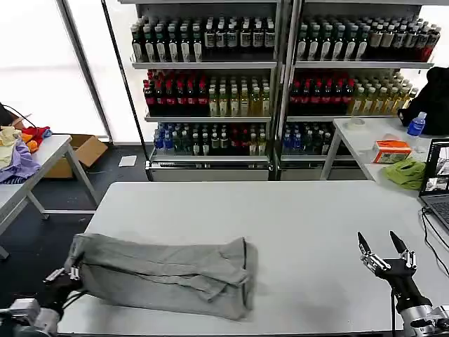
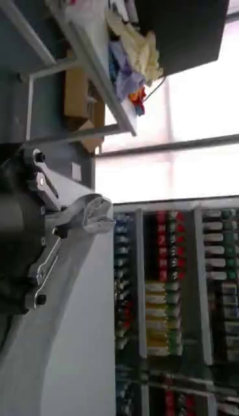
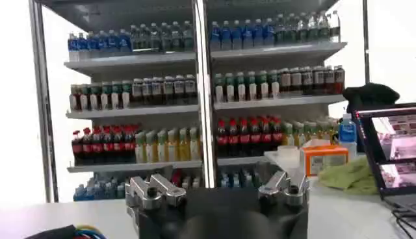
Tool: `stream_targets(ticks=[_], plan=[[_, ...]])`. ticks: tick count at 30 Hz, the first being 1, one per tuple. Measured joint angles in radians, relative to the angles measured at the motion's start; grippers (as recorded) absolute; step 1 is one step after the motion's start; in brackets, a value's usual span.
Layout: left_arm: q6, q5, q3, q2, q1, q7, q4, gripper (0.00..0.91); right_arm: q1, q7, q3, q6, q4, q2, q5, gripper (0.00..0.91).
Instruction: Fold and organize the clothes.
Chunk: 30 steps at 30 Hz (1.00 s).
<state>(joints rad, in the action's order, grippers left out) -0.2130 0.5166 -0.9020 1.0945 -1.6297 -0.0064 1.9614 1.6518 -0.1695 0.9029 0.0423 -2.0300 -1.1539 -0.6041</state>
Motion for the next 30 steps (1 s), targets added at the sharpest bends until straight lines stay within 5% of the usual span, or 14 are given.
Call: stream_targets(ticks=[10,30], plan=[[-0.068,0.124,-0.029,-0.005,0.029,-0.028,0.089,0.0,0.006,-0.001,-0.011,0.0,-0.001,-0.013,0.009,0.907],[-0.084,0.263,0.518,0.085,0.139,-0.107,0.16,0.0,0.036,-0.019,-0.035,0.021,0.013,-0.062,0.048,0.907]])
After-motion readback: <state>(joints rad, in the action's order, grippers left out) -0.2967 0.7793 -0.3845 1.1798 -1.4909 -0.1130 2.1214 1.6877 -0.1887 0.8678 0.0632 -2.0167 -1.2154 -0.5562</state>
